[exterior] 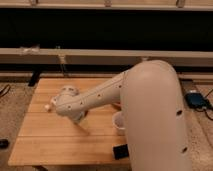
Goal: Drag the pepper across the table
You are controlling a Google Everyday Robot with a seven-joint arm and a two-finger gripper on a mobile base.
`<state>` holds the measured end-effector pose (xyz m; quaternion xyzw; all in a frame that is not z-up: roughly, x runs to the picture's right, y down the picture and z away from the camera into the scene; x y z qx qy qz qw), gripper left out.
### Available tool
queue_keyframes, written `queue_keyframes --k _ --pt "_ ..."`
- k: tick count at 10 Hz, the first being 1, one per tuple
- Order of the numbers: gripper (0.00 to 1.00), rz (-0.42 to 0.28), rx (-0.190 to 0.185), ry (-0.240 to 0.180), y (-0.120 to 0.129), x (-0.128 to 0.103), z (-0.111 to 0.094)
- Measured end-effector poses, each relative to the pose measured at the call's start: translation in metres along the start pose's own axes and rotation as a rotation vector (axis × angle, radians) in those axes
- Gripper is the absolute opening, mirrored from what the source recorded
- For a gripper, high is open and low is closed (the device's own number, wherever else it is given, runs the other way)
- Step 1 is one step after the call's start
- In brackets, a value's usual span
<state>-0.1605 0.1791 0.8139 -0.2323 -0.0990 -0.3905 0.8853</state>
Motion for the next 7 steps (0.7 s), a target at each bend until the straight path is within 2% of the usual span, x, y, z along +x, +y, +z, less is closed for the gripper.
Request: queue_keyframes --k 3,7 --pt "0.8 -0.028 -0.003 0.019 -0.015 -0.007 0.007" --pt "0.8 -0.039 -0.008 0.028 -0.018 -0.013 0.016"
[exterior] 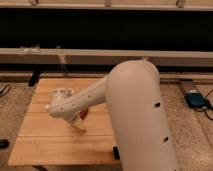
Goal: Drag the pepper across the table
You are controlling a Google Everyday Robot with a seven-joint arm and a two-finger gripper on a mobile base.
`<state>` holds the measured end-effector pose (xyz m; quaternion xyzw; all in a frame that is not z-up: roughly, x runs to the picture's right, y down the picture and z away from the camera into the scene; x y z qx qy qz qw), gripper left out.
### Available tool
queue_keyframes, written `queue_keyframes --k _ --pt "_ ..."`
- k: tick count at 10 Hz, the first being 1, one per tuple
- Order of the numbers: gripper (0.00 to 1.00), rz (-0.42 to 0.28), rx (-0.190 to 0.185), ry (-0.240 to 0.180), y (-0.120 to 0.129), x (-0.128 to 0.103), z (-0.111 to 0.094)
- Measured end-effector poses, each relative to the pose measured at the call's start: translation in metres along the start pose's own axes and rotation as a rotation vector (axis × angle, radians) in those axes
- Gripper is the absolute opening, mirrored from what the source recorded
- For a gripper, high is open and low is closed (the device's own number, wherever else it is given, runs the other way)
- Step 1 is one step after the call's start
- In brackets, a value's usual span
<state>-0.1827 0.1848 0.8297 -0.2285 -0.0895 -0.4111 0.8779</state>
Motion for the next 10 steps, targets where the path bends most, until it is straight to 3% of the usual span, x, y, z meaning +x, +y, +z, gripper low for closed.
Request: queue_keyframes --k 5,8,10 --pt "0.78 -0.011 -0.016 0.012 0.003 -0.005 0.009" --pt "0.53 -0.02 -0.023 0.021 0.003 -0.008 0.012" --pt "0.31 -0.023 -0.028 0.027 0.004 -0.007 0.015"
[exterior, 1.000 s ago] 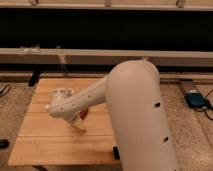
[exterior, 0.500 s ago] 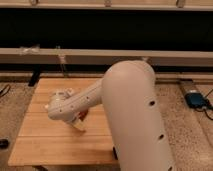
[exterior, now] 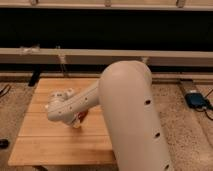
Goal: Drag the pepper across the table
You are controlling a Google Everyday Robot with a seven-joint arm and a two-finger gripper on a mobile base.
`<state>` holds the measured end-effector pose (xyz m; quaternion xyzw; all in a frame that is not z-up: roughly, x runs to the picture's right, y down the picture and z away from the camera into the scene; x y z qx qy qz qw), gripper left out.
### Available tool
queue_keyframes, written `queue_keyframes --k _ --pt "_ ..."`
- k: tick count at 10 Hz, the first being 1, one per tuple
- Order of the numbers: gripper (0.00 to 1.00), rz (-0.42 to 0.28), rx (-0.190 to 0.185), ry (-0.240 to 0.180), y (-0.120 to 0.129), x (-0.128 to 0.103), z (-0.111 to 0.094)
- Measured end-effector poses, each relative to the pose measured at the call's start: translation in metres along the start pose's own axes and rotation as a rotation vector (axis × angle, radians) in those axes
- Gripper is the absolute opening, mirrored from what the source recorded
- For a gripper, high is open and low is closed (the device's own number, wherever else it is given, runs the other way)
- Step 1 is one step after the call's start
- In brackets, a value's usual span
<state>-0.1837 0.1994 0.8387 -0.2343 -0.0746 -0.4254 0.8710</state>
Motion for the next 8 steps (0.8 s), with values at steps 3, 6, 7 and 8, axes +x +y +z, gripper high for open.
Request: queue_keyframes --k 3,6,7,8 --pt "0.03 -0.004 -0.003 0.002 -0.0007 -0.0015 0.0007" --pt "0.0 -0.002 0.001 -0.003 -0.0017 -0.0022 -0.0024" --pt "0.0 -0.005 0.003 -0.009 -0.0015 -0.004 -0.0048" --pt "0.0 -0.009 0.008 -0.017 -0.0017 -0.0068 -0.0073"
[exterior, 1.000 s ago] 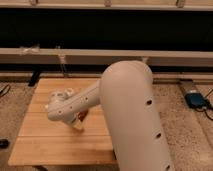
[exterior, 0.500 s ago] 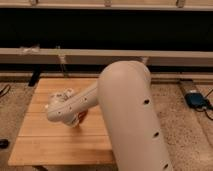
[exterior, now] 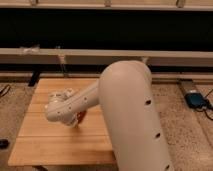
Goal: Drag the pepper across the table
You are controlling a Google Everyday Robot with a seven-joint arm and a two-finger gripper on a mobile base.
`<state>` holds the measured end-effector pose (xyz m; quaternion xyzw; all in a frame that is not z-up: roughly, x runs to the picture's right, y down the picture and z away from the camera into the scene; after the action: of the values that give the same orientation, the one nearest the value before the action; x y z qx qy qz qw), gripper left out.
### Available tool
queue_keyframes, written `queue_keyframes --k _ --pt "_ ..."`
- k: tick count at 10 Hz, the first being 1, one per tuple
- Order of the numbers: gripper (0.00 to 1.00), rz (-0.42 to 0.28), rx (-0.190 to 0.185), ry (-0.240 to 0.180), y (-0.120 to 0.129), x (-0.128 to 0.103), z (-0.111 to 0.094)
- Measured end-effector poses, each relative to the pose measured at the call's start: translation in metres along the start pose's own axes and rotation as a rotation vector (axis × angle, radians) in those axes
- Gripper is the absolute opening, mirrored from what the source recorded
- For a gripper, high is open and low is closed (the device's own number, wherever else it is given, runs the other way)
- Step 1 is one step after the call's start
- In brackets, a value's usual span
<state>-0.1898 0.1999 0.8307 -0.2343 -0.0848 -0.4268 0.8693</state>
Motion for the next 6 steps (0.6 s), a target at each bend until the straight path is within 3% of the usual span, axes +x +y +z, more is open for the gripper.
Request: queue_keyframes --k 6 --pt "0.0 -0.076 0.027 -0.055 0.011 -0.029 -0.019"
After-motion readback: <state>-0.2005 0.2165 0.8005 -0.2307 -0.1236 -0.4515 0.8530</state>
